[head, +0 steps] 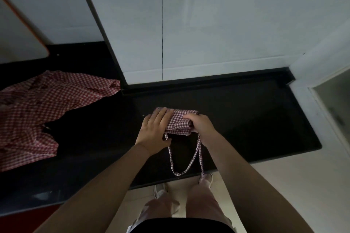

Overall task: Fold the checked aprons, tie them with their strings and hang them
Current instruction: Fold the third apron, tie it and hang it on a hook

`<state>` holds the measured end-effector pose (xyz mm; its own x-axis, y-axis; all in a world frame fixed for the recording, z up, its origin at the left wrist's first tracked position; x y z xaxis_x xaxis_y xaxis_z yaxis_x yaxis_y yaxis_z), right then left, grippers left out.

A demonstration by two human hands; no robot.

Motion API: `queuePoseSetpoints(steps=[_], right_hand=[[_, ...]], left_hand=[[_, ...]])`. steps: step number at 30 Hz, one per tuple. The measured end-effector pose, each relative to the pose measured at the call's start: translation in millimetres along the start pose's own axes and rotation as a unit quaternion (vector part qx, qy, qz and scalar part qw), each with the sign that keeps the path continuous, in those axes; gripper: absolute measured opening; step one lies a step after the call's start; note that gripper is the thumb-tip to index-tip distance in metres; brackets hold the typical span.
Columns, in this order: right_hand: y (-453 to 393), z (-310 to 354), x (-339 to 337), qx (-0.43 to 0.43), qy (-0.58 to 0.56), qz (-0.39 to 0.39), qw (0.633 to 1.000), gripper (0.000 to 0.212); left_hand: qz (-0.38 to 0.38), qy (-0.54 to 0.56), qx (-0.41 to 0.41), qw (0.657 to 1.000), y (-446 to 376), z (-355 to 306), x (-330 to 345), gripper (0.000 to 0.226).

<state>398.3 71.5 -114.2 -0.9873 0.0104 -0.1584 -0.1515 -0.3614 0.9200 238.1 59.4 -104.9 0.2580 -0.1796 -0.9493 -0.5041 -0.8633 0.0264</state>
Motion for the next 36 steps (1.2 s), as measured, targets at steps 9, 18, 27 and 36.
queuePoseSetpoints(steps=[9, 18, 27, 36], right_hand=[[91.3, 55.7, -47.3, -0.059, -0.098, 0.096, 0.989, 0.025], [182.4, 115.4, -139.3, -0.191, -0.159, 0.066, 0.966, 0.047], [251.7, 149.2, -235.1, -0.373, -0.046, 0.043, 0.926, 0.044], [257.3, 145.4, -316.7, -0.439, -0.059, -0.045, 0.895, 0.028]], left_hand=[[-0.201, -0.167, 0.172, 0.95, -42.2, -64.3, -132.3, 0.065], [-0.169, -0.097, 0.148, 0.97, -105.3, -132.3, -235.8, 0.041], [-0.041, 0.527, 0.035, 0.848, -153.4, -227.4, -267.3, 0.031], [-0.119, 0.324, -0.022, 0.938, -193.7, -288.6, -267.3, 0.031]])
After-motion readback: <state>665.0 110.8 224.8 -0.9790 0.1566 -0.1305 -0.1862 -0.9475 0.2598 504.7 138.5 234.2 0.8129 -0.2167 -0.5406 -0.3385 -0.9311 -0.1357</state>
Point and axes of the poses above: each hand's wrist, its own y-axis away from the middle knuckle, its own x-axis out of the palm, z = x × y, the point moved 9 cm from there along -y, towards the middle knuckle, and after that the axes turned 11 degrees about x, right-handed, at the moved point
